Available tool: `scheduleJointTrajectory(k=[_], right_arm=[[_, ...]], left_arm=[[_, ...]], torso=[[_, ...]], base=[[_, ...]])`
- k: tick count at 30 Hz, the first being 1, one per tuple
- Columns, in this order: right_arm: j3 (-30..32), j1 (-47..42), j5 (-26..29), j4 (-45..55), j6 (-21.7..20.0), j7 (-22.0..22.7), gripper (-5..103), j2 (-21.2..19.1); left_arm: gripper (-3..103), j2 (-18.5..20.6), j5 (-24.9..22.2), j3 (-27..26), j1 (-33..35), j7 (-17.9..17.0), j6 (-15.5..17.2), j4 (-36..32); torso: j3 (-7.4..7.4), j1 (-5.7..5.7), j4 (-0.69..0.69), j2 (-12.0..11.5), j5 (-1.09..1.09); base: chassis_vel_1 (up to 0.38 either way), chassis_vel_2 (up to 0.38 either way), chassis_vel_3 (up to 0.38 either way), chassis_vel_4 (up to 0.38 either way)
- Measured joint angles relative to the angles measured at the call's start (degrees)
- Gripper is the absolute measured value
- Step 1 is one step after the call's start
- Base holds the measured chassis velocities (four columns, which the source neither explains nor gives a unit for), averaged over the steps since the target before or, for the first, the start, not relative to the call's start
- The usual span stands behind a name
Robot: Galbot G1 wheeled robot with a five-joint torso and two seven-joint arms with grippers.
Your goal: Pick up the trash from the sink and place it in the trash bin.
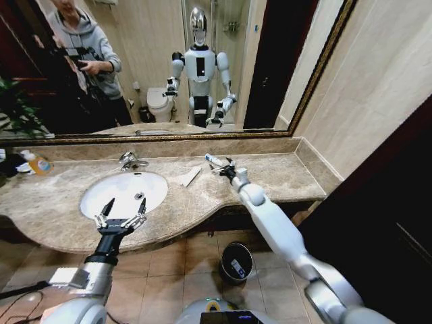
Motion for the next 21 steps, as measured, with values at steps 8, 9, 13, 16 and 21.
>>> scheduleJointTrajectory(k=[8, 9, 13, 16, 21], right_arm=[[0.4, 5.9, -3.3, -14.7, 4.4, -1.3, 100, 5.6], [0.3, 7.0, -3.4, -16.7, 5.1, -1.5, 100, 6.3], [0.5, 10.8, -4.0, -23.3, 7.5, -2.3, 100, 8.4], [1.1, 12.6, -4.4, -26.4, 8.6, -2.7, 100, 9.5], [1.4, 15.7, -4.7, -32.1, 10.2, -3.9, 100, 10.2]], left_arm=[[100, 0.0, 0.0, 0.0, 0.0, 0.0, 0.0, 0.0], [100, 0.0, 0.0, 0.0, 0.0, 0.0, 0.0, 0.0], [100, 0.0, 0.0, 0.0, 0.0, 0.0, 0.0, 0.0], [100, 0.0, 0.0, 0.0, 0.0, 0.0, 0.0, 0.0], [100, 0.0, 0.0, 0.0, 0.0, 0.0, 0.0, 0.0]], torso=[[0.00, -0.01, -0.01, 0.0, -0.01], [0.00, -0.01, -0.02, 0.0, 0.00], [0.00, -0.01, -0.02, 0.0, -0.01], [0.00, -0.01, -0.02, 0.0, 0.00], [0.00, -0.01, -0.02, 0.0, 0.01]], base=[[0.000, 0.000, 0.000, 0.000], [0.000, 0.000, 0.000, 0.000], [0.000, 0.000, 0.000, 0.000], [0.000, 0.000, 0.000, 0.000], [0.000, 0.000, 0.000, 0.000]])
